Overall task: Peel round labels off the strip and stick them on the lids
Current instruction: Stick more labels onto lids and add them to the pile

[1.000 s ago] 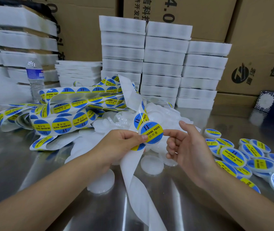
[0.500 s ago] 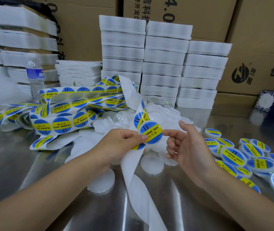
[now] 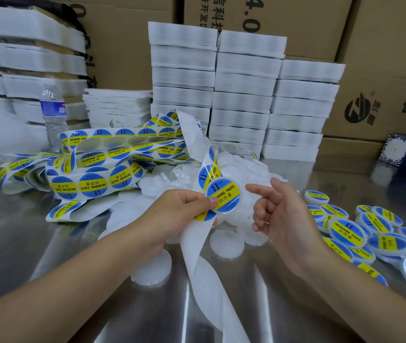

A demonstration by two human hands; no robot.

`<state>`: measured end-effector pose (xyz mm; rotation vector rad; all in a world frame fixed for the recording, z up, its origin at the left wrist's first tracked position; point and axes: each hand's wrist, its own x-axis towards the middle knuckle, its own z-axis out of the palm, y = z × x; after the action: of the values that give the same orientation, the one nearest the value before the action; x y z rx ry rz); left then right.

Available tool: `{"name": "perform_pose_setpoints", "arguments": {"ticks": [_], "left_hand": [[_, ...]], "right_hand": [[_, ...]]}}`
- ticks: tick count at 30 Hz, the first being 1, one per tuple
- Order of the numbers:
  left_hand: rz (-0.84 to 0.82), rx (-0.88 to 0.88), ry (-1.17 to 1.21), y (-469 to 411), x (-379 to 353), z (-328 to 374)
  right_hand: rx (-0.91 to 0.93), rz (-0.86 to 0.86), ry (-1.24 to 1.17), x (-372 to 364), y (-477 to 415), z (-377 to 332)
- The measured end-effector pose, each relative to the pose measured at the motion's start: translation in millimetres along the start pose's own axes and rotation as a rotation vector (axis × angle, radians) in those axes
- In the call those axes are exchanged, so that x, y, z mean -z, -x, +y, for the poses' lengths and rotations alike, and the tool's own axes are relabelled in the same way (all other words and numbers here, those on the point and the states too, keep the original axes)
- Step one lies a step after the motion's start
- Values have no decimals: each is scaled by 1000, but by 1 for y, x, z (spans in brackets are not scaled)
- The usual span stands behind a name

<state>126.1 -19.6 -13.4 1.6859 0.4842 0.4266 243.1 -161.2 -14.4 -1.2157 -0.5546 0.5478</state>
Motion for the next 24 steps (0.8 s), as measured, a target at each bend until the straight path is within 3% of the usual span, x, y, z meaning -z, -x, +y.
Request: {"name": "perform_pose_setpoints", "arguments": {"ticks": [7,15,24], "left_hand": [[-22,-11,-3,2,0,2],[-117,-48,-47,5,-1,1],[-185,-131,-131,4,-1,-3]], "right_hand": [[19,61,58,6,-5,-2],[111,-112,353,-7,6,9],[205,-231,427,-8,12,11]]}}
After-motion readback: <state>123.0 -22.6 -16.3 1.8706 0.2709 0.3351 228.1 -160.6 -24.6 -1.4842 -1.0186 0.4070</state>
